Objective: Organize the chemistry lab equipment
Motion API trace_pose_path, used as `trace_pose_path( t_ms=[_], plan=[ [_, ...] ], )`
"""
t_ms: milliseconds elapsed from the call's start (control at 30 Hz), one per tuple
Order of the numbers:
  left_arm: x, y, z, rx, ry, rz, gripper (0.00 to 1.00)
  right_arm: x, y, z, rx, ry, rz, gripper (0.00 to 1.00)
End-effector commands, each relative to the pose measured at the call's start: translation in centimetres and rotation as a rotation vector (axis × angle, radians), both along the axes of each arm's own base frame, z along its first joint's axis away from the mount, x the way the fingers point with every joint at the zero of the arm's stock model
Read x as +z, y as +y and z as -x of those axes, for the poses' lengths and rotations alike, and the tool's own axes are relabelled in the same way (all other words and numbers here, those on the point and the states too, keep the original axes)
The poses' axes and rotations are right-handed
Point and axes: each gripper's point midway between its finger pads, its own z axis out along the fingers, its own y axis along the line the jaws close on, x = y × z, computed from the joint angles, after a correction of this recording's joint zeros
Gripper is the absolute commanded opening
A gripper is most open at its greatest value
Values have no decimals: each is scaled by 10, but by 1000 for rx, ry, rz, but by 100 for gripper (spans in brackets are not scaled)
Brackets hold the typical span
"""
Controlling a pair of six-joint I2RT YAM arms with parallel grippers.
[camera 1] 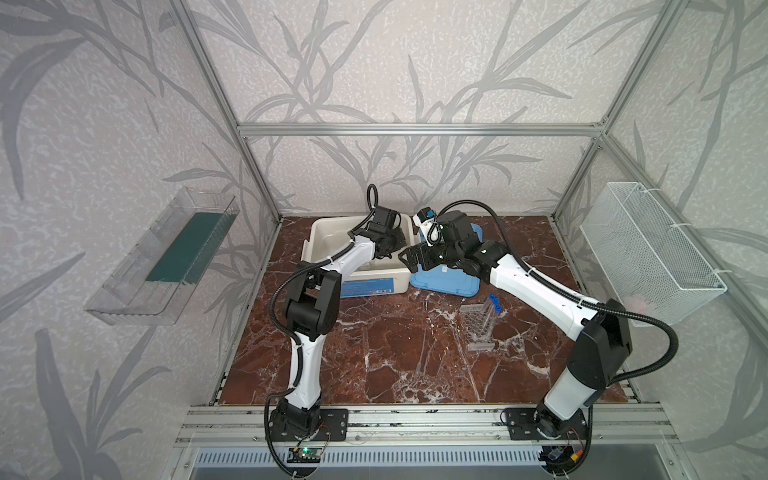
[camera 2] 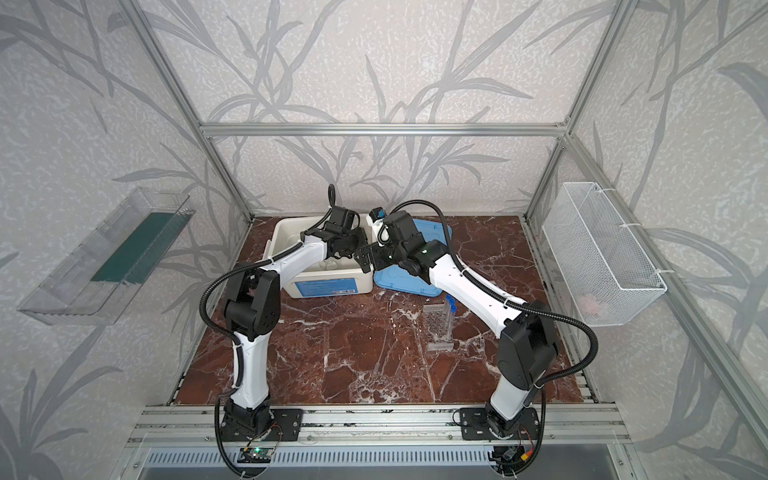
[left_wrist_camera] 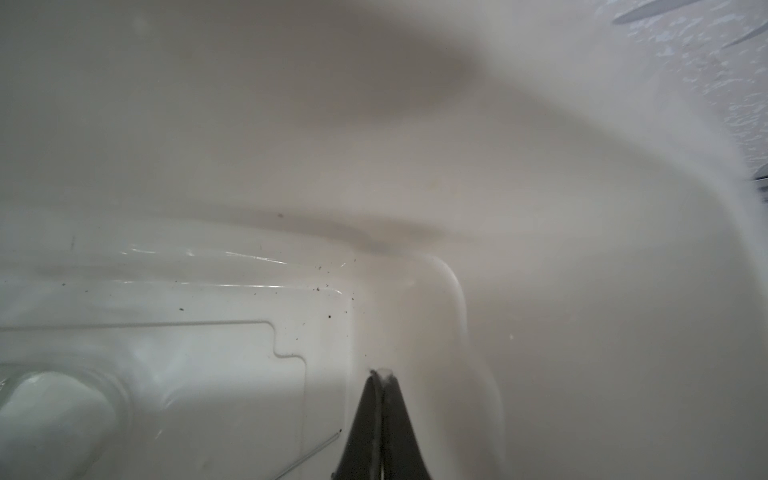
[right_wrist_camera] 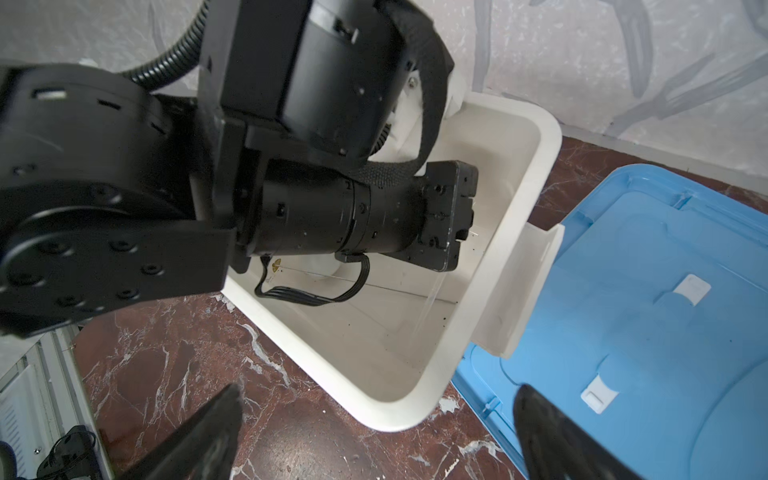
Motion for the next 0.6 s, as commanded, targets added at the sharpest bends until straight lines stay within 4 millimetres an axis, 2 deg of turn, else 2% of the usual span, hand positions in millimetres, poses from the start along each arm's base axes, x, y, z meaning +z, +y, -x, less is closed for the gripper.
trace_pose_path(
  t_ms=[0,233,567],
  plan=[
    [-22,-5,9,-21,37,-24,5,7,1,0,11,-14,-4,100],
    [-42,-9,13,-26,80,-30,9,-2,-2,1,7,-3,12,99],
    [-41,-9,19,-30,83,-81,17,-7,-7,3,-2,-6,29,100]
  ],
)
